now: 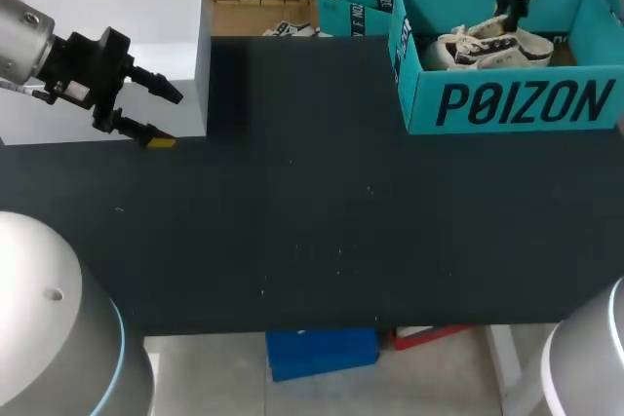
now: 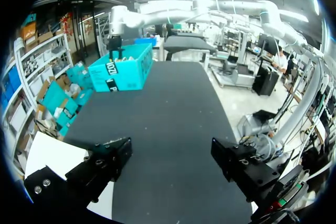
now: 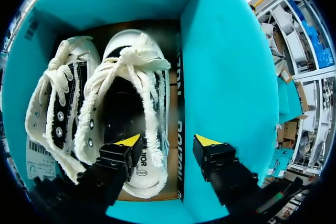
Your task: Take the shoe out of the shoebox, open the shoe tongue, remove and reinsert the insole, then place the shoe into the shoebox
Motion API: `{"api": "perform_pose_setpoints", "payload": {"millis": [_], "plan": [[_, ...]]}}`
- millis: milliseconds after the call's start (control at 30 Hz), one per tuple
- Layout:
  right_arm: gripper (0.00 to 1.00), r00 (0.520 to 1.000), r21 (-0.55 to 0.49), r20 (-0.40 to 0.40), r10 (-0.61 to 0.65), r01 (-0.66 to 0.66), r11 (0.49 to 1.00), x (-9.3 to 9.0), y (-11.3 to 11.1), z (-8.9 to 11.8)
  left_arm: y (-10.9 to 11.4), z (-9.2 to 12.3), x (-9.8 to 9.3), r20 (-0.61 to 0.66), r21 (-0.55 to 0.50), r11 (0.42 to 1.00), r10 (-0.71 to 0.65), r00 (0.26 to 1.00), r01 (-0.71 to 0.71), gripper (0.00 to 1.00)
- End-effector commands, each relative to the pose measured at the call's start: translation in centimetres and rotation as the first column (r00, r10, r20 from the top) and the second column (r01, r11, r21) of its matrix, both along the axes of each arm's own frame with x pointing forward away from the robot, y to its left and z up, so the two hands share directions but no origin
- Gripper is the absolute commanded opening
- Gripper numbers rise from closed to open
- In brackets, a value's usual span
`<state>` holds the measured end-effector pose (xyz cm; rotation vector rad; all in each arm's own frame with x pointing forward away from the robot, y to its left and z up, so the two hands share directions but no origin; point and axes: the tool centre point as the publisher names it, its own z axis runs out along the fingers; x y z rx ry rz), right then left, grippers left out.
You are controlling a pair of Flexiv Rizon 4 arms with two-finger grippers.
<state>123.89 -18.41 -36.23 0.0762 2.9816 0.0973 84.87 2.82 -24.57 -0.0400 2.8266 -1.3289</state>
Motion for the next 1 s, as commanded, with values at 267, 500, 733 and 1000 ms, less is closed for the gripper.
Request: {"api": "perform_pose_setpoints", "payload": {"millis": [267, 500, 733, 1000], "plan": [[1.00, 1.000, -0.079, 0.012, -0.021, 0.022, 0.997, -2.1, -0.7, 6.3, 0.0, -0.1, -0.1, 0.005, 0.001, 1.000, 0.002, 1.000, -0.002, 1.00], [1.00, 0.999, -0.111, 0.018, -0.035, 0.036, 0.993, -5.0, 0.4, 9.8, 0.0, -0.1, -0.1, 0.005, 0.001, 1.000, 0.002, 1.000, -0.002, 1.00], [1.00, 0.994, -0.055, 0.058, -0.094, 0.097, 0.994, -9.6, 2.9, 13.7, 0.0, -0.1, -0.1, 0.005, 0.001, 1.000, 0.002, 1.000, -0.002, 1.00], [1.00, 0.980, 0.099, 0.133, -0.146, 0.134, 0.986, -15.3, 7.2, 17.9, 0.0, -0.1, -0.1, 0.005, 0.001, 1.000, 0.002, 1.000, -0.002, 1.00]]}}
